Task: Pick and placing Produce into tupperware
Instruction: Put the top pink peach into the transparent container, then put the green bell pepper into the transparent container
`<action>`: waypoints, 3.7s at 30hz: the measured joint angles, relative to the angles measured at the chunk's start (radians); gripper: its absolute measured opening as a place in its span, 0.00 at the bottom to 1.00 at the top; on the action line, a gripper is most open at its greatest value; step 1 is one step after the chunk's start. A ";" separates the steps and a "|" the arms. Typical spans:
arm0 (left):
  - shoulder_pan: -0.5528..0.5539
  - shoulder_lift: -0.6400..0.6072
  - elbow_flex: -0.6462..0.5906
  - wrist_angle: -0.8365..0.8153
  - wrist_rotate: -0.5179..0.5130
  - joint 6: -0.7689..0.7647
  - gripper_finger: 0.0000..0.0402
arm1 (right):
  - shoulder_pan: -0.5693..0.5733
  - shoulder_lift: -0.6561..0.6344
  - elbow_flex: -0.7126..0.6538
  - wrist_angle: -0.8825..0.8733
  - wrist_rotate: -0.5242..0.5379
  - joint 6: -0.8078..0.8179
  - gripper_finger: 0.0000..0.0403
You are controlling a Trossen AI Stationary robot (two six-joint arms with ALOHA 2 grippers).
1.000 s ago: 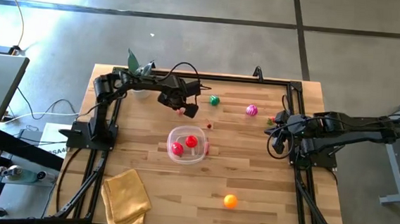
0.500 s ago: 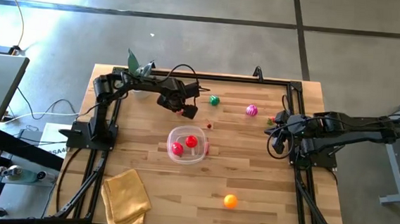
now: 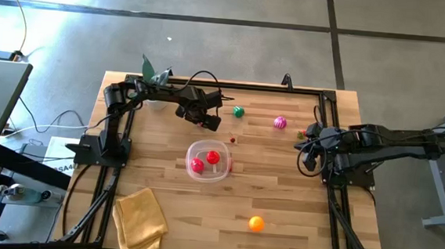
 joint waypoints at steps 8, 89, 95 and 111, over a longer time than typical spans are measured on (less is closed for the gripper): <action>0.000 0.000 0.000 0.002 0.002 -0.008 0.34 | 0.000 0.000 0.000 0.000 0.000 0.000 0.00; -0.465 -0.181 -0.146 0.024 -0.094 -0.360 0.28 | 0.000 0.000 0.000 0.000 0.000 0.000 0.00; -0.465 -0.181 -0.146 0.023 -0.103 -0.358 0.36 | 0.000 0.000 0.000 0.000 0.000 0.000 0.00; -0.465 -0.181 -0.077 -0.018 -0.143 -0.324 0.38 | 0.000 0.000 0.000 0.000 0.000 0.000 0.00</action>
